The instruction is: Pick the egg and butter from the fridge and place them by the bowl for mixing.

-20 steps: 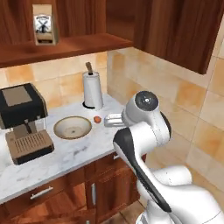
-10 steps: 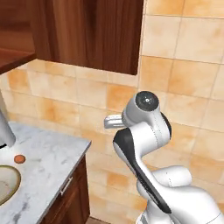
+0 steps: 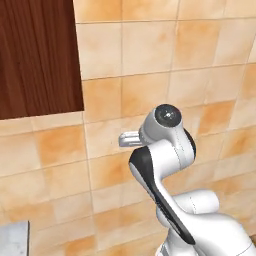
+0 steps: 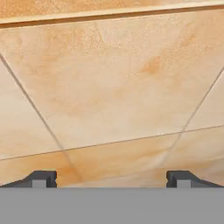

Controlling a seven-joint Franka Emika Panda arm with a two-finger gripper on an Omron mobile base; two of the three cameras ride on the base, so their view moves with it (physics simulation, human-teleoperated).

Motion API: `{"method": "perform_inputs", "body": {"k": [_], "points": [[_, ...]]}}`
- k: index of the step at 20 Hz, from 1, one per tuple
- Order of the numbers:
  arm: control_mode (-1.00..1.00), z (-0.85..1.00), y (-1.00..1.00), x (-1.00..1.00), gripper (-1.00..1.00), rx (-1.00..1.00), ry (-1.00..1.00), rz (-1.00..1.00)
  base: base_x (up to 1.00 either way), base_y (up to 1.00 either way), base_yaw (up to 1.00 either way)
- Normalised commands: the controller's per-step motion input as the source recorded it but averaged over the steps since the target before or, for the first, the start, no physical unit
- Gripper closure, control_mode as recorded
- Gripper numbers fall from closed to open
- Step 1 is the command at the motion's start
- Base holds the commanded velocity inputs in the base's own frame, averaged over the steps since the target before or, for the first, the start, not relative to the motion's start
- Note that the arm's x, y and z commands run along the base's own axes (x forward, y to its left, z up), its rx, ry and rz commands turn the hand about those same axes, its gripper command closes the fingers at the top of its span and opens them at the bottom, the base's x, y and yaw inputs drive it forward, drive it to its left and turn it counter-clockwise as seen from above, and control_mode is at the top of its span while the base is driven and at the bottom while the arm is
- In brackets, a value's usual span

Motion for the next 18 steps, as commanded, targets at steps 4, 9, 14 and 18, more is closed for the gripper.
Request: {"method": "perform_inputs", "body": {"k": [4,9,14,18], "points": [[1.0,0.0,0.0,0.0,-1.0,0.0,0.0,0.0,0.0,0.0,-1.0],[1.0,0.0,0.0,0.0,-1.0,0.0,0.0,0.0,0.0,0.0,-1.0],[1.0,0.0,0.0,0.0,-1.0,0.0,0.0,0.0,0.0,0.0,-1.0],[1.0,0.0,0.0,0.0,-1.0,0.0,0.0,0.0,0.0,0.0,-1.0]]}}
